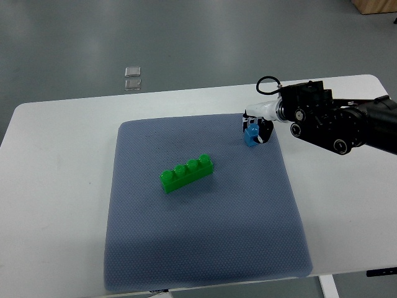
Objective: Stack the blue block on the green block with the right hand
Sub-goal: 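Close the right hand fingers on the blue block, then lift the blue block with the right hand and carry it toward the green brick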
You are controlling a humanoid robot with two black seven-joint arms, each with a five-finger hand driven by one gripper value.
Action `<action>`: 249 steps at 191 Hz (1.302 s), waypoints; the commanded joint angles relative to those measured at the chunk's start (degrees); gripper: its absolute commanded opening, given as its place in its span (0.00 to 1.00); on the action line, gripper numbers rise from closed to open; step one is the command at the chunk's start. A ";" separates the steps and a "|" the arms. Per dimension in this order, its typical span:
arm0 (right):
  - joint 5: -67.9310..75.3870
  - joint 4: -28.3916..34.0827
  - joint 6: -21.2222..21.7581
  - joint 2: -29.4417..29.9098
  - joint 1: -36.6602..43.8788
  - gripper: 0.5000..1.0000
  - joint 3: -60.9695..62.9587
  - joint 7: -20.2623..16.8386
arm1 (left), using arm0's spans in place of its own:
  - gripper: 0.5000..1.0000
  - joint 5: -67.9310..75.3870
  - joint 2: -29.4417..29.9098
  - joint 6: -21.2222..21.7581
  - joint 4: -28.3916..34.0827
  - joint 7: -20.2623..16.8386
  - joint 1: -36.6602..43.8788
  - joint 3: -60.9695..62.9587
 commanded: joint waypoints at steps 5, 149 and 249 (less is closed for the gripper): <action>-0.23 0.16 0.00 -0.09 0.03 0.27 0.01 0.32 | 1.00 0.00 0.00 -0.01 0.08 -0.04 0.00 -0.09; 3.63 20.99 6.33 -10.63 19.01 0.26 0.45 -1.79 | 1.00 0.00 0.00 -0.01 -0.09 -0.04 0.00 0.09; 9.78 28.20 9.23 -12.30 29.38 0.26 0.01 -3.37 | 1.00 0.00 0.00 0.08 -0.27 -0.04 -0.09 0.00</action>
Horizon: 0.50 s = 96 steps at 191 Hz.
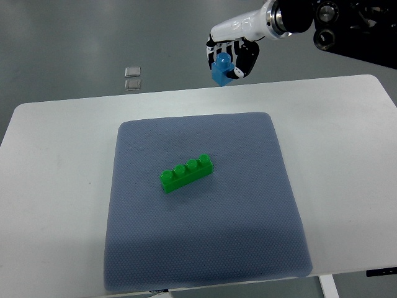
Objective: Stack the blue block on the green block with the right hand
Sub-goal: 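Lift the blue block with the right hand and carry it toward the green brick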
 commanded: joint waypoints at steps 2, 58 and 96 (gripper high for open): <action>1.52 0.10 -0.39 1.21 -0.01 0.27 -0.04 0.01 | 1.00 0.00 0.00 0.00 0.00 0.00 0.00 -0.09; 5.47 -0.25 -2.50 8.86 -2.12 0.27 -0.13 -1.66 | 1.00 0.00 0.00 0.09 0.00 0.09 0.00 -0.09; 7.76 -1.04 -6.36 13.43 -6.95 0.28 -0.66 -4.04 | 1.00 0.00 0.00 0.00 0.00 0.09 0.00 -0.09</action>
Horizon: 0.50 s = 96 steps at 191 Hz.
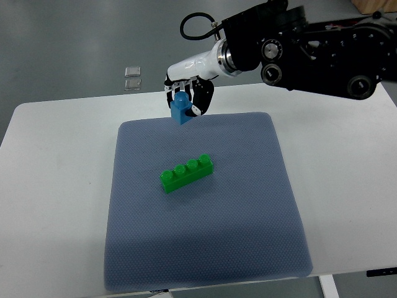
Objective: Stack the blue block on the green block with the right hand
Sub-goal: 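Lift the blue block with the right hand and carry it toward the green brick, then lower the held blue block onto the green brick's studs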
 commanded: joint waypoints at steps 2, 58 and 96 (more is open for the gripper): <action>0.40 -0.19 -2.26 2.14 -3.07 0.28 -0.53 -1.14 | 1.00 0.00 0.00 -0.08 0.00 0.04 0.00 0.00; 0.67 -0.11 -7.44 2.14 -7.02 0.27 -1.49 -4.21 | 1.00 0.00 0.00 0.01 0.00 0.04 0.00 0.09; 2.78 0.51 -9.82 2.14 -9.04 0.27 -1.49 -6.85 | 1.00 0.00 0.00 0.01 0.00 0.04 0.00 0.09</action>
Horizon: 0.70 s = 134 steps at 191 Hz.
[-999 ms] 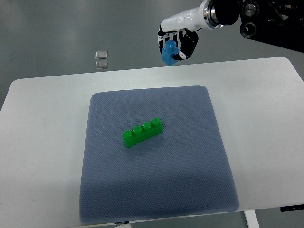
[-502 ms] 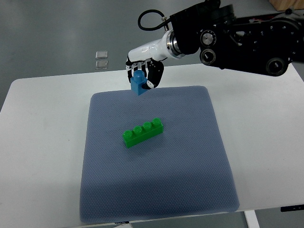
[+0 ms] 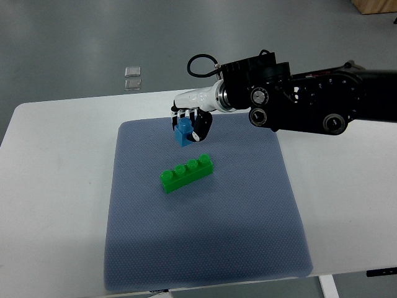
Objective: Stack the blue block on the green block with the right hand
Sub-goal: 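Lower the held blue block onto the green brick's studs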
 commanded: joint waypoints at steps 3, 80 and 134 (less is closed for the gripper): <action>1.58 0.48 -1.15 0.00 -1.20 0.27 0.04 -1.36 | 1.00 0.00 0.00 0.03 0.00 0.00 0.00 0.00; 2.02 0.74 -4.05 1.14 -4.36 0.28 -0.04 -2.60 | 1.00 0.00 0.00 -0.05 0.00 0.08 0.00 0.00; 1.14 0.66 -4.93 2.02 -5.86 0.28 -0.13 -2.51 | 1.00 0.00 0.00 0.03 0.00 0.08 0.00 0.00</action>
